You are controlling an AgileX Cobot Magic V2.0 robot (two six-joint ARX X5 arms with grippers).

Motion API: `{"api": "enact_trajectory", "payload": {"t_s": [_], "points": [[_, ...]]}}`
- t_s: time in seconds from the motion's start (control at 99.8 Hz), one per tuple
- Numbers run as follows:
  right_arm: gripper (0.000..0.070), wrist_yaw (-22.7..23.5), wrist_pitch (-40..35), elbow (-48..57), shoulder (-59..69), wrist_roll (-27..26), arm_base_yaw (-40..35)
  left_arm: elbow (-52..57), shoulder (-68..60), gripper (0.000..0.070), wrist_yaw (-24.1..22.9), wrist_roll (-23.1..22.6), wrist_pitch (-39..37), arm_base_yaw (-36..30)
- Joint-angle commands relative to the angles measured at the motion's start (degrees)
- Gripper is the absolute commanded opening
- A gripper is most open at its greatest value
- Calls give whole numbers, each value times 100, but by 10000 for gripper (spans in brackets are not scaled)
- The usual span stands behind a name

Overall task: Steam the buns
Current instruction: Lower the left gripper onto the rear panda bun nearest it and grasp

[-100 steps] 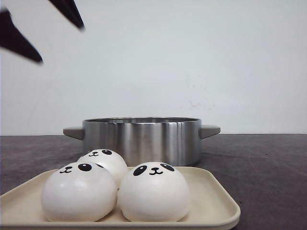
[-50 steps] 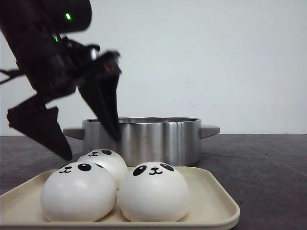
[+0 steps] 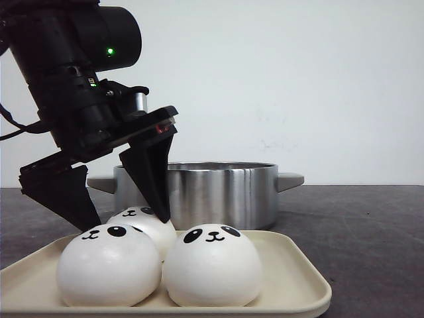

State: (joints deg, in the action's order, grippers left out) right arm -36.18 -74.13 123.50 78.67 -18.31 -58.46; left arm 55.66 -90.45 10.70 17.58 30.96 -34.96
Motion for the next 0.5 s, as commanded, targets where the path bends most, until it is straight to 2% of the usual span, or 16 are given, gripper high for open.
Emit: {"api": "enact_trajectory", "payload": {"t_s": [0.0, 0.301, 0.421, 0.491], "points": [[1, -31, 37, 127, 63, -79, -68, 87, -138, 550, -46, 7, -77, -81], [1, -28, 31, 127, 63, -81, -68, 87, -321, 534, -188, 4, -210, -251], [1, -28, 26, 127, 63, -81, -68, 87, -411, 419, -188, 2, -179, -267], [1, -28, 9, 127, 63, -81, -68, 87, -424, 292, -192, 0, -199, -267]]}}
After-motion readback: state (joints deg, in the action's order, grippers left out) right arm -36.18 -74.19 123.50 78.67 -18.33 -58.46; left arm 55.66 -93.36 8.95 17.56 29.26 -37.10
